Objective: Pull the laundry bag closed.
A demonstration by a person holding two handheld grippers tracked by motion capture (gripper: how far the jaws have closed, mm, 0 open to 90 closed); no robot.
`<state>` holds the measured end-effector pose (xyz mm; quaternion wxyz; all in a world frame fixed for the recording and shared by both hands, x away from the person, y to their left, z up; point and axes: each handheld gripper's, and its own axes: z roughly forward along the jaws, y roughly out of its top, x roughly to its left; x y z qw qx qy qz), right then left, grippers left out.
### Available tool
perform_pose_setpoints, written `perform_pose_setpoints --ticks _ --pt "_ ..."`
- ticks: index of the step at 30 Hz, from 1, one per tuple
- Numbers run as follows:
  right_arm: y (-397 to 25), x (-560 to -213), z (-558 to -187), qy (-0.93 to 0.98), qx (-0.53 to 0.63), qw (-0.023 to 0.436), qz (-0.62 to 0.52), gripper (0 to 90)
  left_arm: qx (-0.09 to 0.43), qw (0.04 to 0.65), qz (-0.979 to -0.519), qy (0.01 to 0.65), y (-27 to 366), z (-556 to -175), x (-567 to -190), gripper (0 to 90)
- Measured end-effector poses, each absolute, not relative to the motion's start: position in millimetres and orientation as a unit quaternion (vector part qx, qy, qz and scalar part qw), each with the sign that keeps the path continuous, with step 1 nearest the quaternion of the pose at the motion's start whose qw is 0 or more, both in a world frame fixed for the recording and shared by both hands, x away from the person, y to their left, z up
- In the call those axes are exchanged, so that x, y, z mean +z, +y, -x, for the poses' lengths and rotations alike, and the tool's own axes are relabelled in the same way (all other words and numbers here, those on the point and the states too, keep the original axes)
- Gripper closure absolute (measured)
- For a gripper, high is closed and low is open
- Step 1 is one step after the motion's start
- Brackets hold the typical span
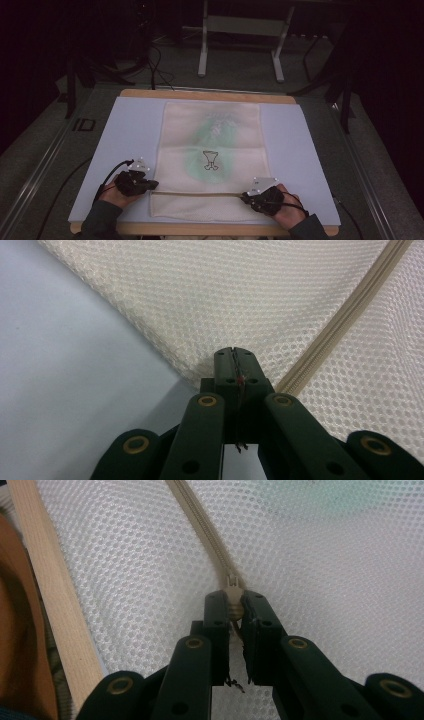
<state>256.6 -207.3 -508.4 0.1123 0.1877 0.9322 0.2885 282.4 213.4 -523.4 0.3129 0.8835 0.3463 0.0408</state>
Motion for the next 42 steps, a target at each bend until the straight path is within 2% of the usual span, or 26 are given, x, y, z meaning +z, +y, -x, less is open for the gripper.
perform_pose_setpoints --ticks 42 --pt "-246 -507 -256 0.921 0.283 0.12 -0.239 82.2 0.041 0.313 -0.883 0.347 213 -282 -523 89.9"
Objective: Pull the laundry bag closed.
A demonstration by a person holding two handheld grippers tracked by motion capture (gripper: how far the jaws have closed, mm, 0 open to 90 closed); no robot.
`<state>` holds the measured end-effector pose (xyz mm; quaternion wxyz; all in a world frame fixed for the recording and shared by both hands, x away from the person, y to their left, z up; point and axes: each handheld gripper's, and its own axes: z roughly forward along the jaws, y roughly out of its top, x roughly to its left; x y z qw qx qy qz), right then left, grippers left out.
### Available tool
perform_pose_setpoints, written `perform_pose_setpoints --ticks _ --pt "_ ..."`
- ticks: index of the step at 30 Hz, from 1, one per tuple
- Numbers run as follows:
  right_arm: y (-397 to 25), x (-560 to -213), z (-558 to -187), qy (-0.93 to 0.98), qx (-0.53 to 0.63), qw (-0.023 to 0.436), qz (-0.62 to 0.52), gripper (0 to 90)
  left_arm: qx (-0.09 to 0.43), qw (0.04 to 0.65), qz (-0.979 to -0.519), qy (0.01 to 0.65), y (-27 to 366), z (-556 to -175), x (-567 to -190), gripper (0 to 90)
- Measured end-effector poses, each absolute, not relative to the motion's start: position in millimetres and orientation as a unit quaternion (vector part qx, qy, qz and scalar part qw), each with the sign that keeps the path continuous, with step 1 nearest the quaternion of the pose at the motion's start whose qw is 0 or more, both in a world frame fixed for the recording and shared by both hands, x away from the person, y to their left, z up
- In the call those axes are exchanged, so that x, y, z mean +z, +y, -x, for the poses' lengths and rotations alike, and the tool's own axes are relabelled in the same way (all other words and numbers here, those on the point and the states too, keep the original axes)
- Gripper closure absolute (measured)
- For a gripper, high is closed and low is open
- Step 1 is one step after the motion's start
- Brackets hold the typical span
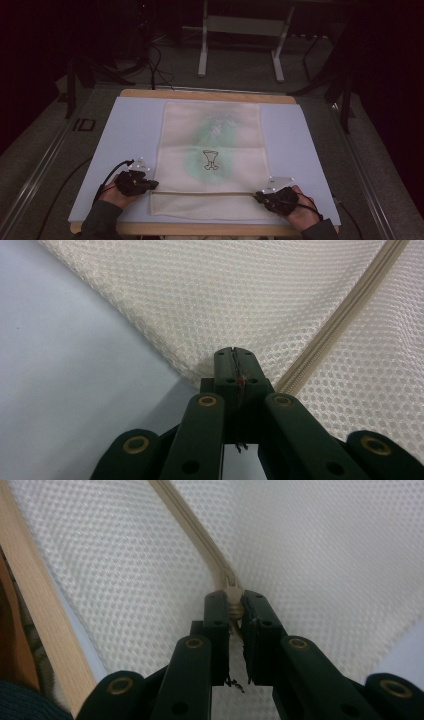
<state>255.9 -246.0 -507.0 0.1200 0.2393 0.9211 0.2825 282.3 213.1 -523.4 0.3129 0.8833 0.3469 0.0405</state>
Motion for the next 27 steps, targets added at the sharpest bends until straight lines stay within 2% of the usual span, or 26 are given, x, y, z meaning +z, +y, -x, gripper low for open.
perform_pose_setpoints --ticks 24,27 --pt "-260 -502 -258 0.927 0.286 0.092 -0.225 82.3 0.041 0.313 -0.883 0.347 213 -282 -523 89.9" --pt "-264 -502 -260 0.932 0.266 0.102 -0.226 82.3 0.041 0.312 -0.883 0.347 213 -282 -523 89.9"
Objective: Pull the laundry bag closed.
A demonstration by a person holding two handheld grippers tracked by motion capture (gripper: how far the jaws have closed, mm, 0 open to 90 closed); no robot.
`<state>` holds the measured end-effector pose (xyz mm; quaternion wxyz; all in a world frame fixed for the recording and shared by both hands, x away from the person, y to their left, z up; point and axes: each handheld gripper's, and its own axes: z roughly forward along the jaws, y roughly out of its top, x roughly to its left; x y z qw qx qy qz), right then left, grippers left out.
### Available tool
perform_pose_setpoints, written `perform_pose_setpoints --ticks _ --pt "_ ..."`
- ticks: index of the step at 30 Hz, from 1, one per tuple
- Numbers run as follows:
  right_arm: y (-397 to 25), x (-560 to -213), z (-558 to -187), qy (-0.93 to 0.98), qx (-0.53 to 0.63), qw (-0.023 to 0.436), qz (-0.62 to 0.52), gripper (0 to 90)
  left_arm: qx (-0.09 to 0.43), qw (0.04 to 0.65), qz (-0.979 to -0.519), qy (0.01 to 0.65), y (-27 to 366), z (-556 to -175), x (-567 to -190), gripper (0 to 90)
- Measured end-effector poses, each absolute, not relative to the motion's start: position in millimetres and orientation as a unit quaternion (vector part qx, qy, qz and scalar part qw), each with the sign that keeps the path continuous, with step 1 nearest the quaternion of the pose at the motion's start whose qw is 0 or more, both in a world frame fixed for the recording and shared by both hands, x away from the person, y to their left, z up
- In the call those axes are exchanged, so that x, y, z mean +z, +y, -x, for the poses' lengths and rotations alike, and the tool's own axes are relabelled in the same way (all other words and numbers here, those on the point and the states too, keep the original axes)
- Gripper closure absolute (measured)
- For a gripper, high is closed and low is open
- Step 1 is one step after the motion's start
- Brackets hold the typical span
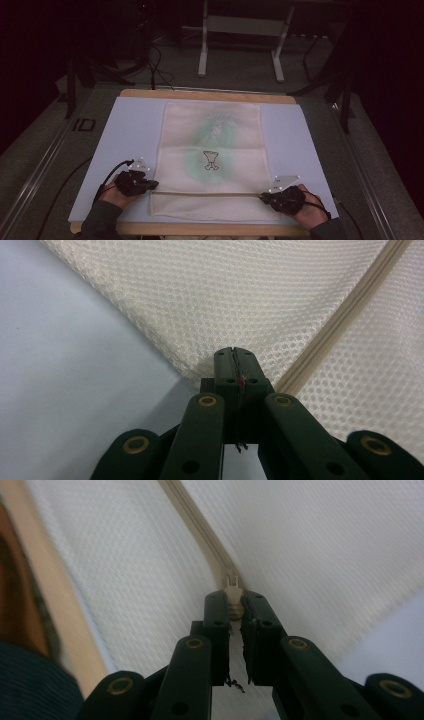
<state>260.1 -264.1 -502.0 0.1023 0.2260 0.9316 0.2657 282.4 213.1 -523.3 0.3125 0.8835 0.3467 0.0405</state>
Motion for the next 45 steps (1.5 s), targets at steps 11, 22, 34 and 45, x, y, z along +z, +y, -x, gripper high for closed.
perform_pose_setpoints --ticks 11,22,34,45 --pt "-297 -500 -263 0.917 0.289 0.092 -0.258 82.2 0.04 0.313 -0.883 0.347 213 -282 -523 89.9" --pt "-294 -505 -262 0.921 0.288 0.08 -0.252 79.0 0.038 0.317 -0.881 0.349 214 -282 -524 89.8" --pt "-301 -504 -266 0.892 0.332 0.104 -0.289 62.1 0.05 0.313 -0.886 0.338 212 -282 -523 89.6" --pt "-331 -511 -280 0.825 0.359 0.15 -0.411 53.6 0.08 0.327 -0.876 0.346 214 -283 -520 85.3"
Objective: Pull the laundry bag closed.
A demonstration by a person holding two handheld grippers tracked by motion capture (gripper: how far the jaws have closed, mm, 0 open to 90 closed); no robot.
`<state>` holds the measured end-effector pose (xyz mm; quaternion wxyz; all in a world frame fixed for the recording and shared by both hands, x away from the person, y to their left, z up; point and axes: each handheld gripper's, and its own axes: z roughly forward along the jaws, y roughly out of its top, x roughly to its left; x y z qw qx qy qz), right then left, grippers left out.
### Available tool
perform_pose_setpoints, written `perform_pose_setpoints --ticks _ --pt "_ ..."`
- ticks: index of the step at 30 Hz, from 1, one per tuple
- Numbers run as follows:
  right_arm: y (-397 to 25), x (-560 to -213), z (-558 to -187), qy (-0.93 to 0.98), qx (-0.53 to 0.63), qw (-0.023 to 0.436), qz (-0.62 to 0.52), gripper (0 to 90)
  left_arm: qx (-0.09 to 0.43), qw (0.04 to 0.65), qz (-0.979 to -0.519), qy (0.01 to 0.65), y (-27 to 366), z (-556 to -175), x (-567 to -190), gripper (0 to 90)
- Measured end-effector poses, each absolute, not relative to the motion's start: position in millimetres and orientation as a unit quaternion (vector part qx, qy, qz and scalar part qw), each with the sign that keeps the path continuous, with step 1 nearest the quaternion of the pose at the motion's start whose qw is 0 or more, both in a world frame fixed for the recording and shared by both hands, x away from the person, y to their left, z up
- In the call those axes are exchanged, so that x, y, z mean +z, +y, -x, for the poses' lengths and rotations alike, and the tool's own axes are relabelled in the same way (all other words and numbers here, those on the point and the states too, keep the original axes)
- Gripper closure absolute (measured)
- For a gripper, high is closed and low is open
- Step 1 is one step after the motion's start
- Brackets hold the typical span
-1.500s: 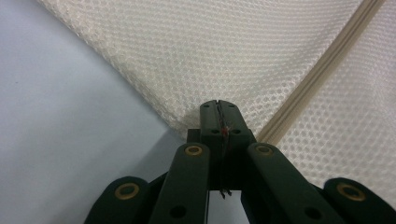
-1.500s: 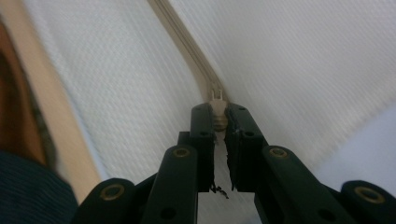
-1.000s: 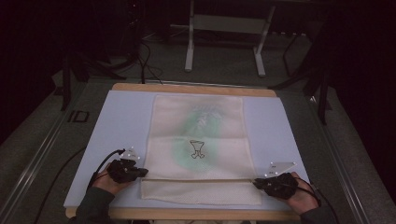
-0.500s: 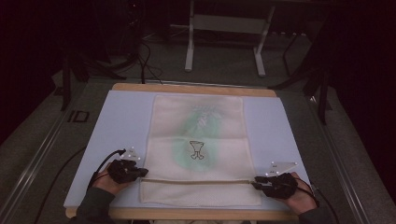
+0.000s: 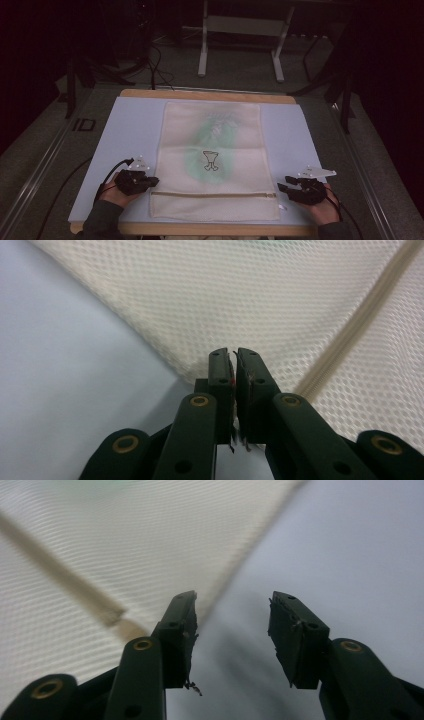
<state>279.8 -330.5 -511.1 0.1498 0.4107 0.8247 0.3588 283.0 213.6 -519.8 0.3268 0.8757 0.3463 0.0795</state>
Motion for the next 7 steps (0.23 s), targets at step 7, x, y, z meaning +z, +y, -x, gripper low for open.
perform_pose_setpoints --ticks 7 --pt "-336.6 -517.0 -284.3 0.803 0.368 0.168 -0.438 49.4 0.122 0.324 -0.858 0.379 221.6 -285.9 -520.2 81.2"
